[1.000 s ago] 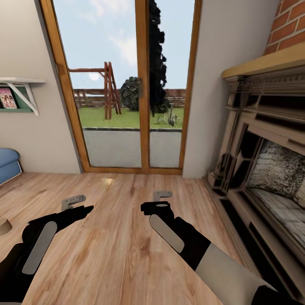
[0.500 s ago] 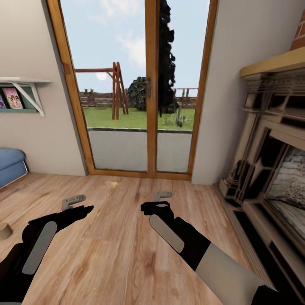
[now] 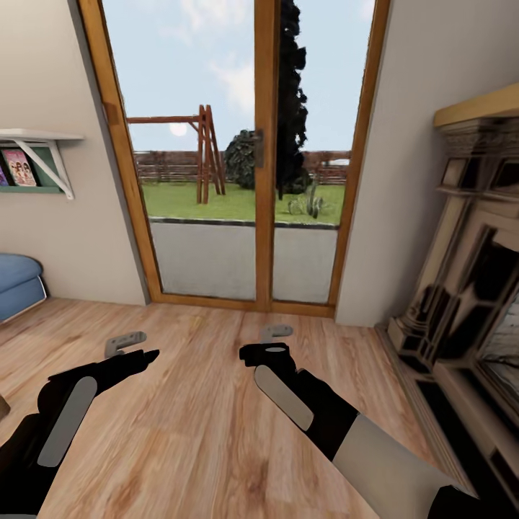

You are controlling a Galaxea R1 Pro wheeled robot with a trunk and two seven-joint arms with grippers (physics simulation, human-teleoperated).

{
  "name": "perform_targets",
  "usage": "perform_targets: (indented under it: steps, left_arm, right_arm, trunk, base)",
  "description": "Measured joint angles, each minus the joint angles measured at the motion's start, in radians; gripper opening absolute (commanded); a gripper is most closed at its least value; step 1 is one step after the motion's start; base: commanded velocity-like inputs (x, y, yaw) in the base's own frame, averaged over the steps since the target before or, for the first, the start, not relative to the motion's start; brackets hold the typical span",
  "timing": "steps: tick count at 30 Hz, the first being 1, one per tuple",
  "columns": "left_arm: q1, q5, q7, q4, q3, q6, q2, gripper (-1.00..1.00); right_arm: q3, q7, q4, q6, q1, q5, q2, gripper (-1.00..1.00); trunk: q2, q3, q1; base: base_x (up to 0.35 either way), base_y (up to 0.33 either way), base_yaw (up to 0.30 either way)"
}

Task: Place each of the two pumpkins and all three candles from the living room inside a cabinet in the living room (use any cabinet), then make sure every cabinet is closed, and position the cauldron so it is next to a table in the living room.

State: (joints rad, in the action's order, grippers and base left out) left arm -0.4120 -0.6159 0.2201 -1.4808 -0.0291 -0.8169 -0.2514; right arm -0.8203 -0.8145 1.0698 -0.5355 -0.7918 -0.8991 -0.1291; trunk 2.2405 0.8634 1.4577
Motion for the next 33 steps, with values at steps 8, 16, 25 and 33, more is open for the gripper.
perform_targets:
  steps: [8, 16, 25, 33]
  left_arm:
    - [0.0, 0.0, 0.0, 0.0, 0.0, 0.0, 0.0, 1.0]
    - [0.0, 0.0, 0.0, 0.0, 0.0, 0.0, 0.0, 1.0]
    - [0.0, 0.0, 0.0, 0.0, 0.0, 0.0, 0.0, 1.0]
    - [0.0, 0.0, 0.0, 0.0, 0.0, 0.0, 0.0, 1.0]
  right_arm:
    - [0.0, 0.0, 0.001, 0.0, 0.0, 0.0, -0.001, 1.0]
    - [0.0, 0.0, 0.0, 0.0, 0.0, 0.0, -0.002, 1.0]
    - [0.0, 0.0, 0.0, -0.001, 0.0, 0.0, -0.003, 1.0]
    - [0.0, 0.0, 0.0, -0.001, 0.0, 0.0, -0.003, 1.0]
  trunk:
    - [0.0, 0.0, 0.0]
    - [0.0, 0.0, 0.0]
    - [0.0, 0.0, 0.0]
    - [0.0, 0.0, 0.0]
  base:
    - [0.323, -0.06, 0.064]
    - [0.322, -0.089, 0.17]
    - [0.322, -0.091, 0.277]
    - [0.315, -0.102, 0.289]
